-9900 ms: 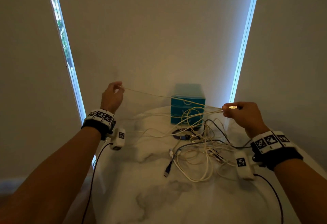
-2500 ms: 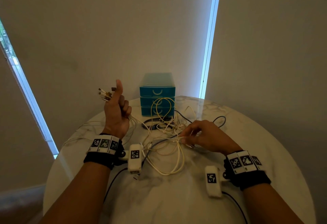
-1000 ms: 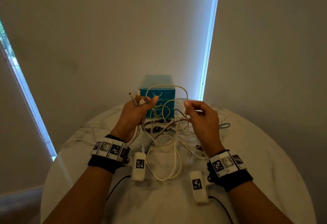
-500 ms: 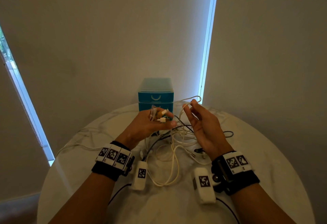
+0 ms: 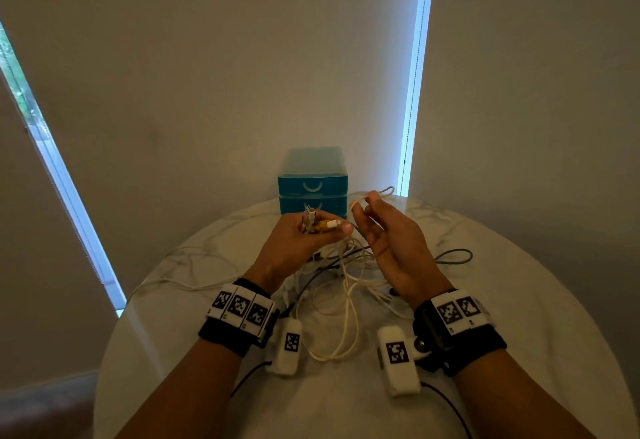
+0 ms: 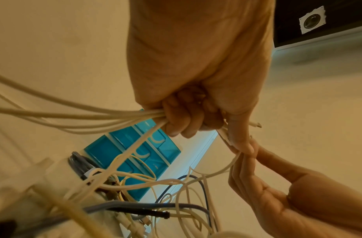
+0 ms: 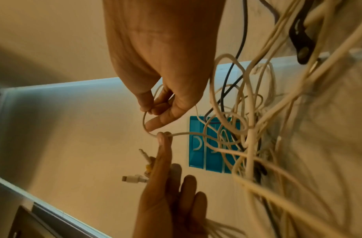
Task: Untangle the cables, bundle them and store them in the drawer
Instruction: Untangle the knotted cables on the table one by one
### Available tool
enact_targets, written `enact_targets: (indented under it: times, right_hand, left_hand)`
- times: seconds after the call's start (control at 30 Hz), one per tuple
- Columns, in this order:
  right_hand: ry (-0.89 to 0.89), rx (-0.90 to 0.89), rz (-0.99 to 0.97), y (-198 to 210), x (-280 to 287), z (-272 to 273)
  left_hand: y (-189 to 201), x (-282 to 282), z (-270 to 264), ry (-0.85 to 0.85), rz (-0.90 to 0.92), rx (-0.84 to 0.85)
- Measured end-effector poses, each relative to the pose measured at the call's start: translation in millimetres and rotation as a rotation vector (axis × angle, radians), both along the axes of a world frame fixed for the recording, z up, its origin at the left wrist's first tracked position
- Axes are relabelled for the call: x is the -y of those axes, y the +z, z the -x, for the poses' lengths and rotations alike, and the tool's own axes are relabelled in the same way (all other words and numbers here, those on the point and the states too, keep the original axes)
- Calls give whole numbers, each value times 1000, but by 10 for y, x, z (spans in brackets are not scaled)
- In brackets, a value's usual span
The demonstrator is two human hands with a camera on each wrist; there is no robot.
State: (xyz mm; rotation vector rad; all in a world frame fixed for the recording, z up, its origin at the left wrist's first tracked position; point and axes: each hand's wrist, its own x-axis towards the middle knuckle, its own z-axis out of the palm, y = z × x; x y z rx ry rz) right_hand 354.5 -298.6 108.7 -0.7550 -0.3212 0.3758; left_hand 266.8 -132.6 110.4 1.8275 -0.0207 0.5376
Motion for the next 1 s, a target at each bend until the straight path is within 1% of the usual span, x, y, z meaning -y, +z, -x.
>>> enact_targets:
  times: [0.07, 0.17, 0.23, 0.3, 0.4, 0.53, 0.67, 0.77, 0.9, 1.0]
  right_hand:
    - [-7, 37, 70, -31, 10, -2]
    - [0, 106, 219, -166, 11, 2]
    - [9, 179, 326, -264, -10, 0]
    - [9, 229, 393, -333, -35, 3]
    - [-8, 252, 449, -359, -71, 72]
    - [-56, 294, 509, -358, -47, 83]
    - [-97, 323, 562, -434, -36, 23]
    - [-102, 367, 589, -453, -31, 16]
    - [-93, 398, 625, -466, -18, -24]
    - [-87, 410, 609, -499, -24, -58]
  left_hand:
    - [-10, 4, -6, 37, 58, 27]
    - [-16, 14, -20, 86, 216, 28]
    - [-24, 43, -13, 151, 268, 30]
    - [-19, 112, -7, 203, 281, 38]
    - [16, 160, -21, 238, 284, 25]
    - [83, 227, -50, 236, 295, 4]
    - [-36, 155, -55, 231, 288, 3]
    - [-90, 105, -48, 245, 285, -21]
    - [-72, 135, -55, 215, 286, -28]
    - [-67, 143, -62, 181, 300, -27]
